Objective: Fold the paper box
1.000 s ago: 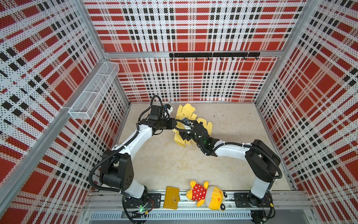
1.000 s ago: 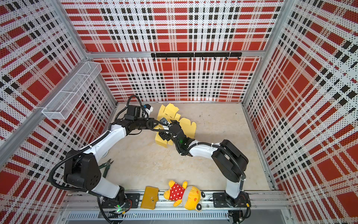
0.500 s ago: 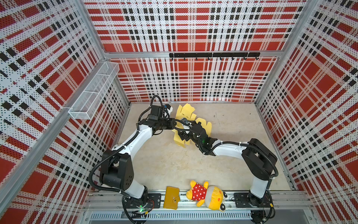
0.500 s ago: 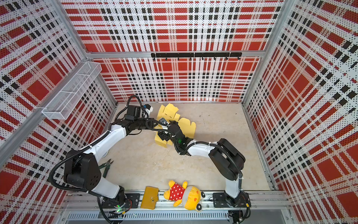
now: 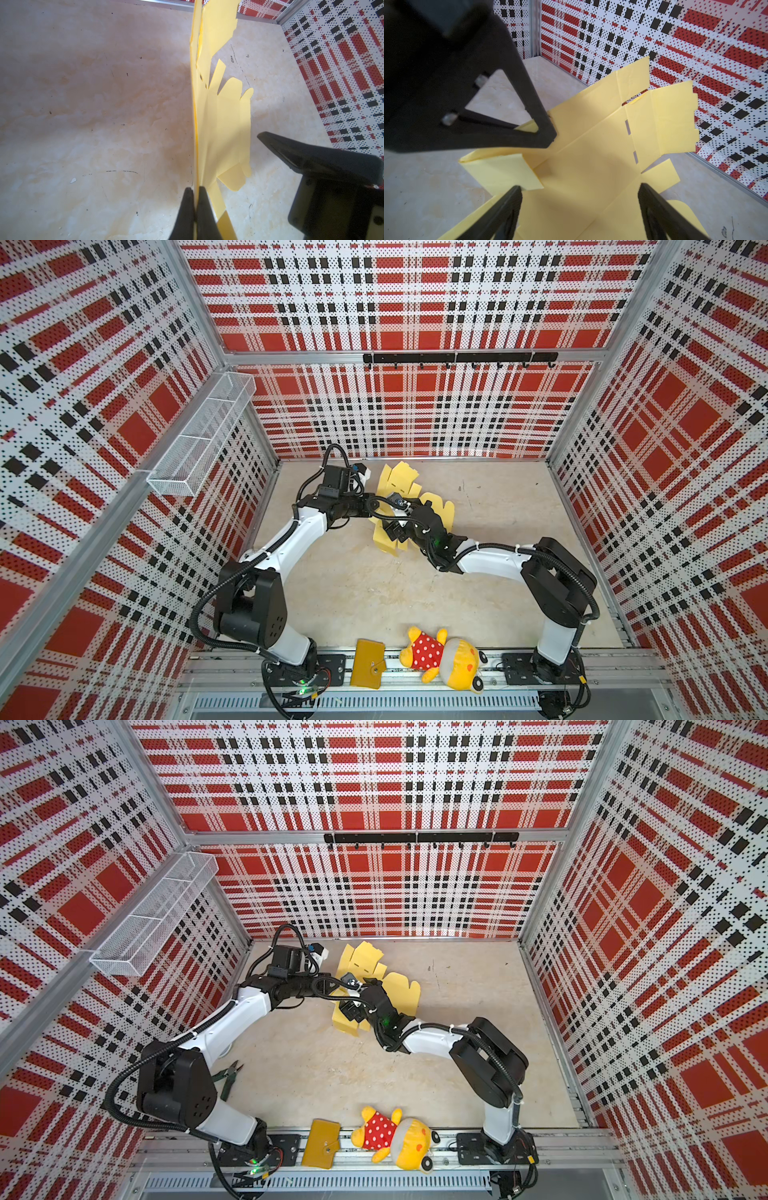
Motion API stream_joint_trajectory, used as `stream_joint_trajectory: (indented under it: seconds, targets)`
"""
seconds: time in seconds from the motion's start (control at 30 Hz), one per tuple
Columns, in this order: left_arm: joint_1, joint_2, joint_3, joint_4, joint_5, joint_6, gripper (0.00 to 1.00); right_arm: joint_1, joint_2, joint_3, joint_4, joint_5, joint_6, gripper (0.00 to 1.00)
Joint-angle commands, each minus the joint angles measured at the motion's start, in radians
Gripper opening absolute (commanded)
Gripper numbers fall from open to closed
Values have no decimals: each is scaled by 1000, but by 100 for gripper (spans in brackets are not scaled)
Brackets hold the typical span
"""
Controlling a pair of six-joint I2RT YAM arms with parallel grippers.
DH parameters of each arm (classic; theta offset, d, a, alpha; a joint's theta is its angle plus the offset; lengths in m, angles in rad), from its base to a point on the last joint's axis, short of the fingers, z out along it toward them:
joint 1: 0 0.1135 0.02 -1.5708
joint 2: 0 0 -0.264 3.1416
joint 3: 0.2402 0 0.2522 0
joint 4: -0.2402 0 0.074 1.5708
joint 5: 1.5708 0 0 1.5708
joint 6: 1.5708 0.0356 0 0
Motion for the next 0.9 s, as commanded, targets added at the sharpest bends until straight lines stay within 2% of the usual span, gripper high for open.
stream_joint_trajectory:
  seconds: [0.0, 0.13, 0.37, 0.47, 0.57, 0.7, 0.87]
  targets:
    - [-1, -18, -6, 4, 14, -8, 0, -6, 13, 22, 41, 15, -28, 90]
    - [9, -19, -3, 1, 10, -16, 0, -9, -37, -43, 67, 8, -50, 90]
    - [12, -18, 3, 0, 9, -20, 0, -9, -175, -242, 119, -78, -152, 92]
    - [12, -16, 4, 0, 8, -17, 0, -11, -225, -324, 129, -78, -184, 92]
    - [13, -14, 8, -4, 9, -16, 0, -15, -268, -417, 187, -78, -236, 98]
    - [12, -10, 10, -5, 9, -16, 0, -39, -281, -479, 214, -108, -257, 100]
    - [11, -10, 9, -4, 9, -16, 0, -47, -216, -473, 239, -137, -265, 100]
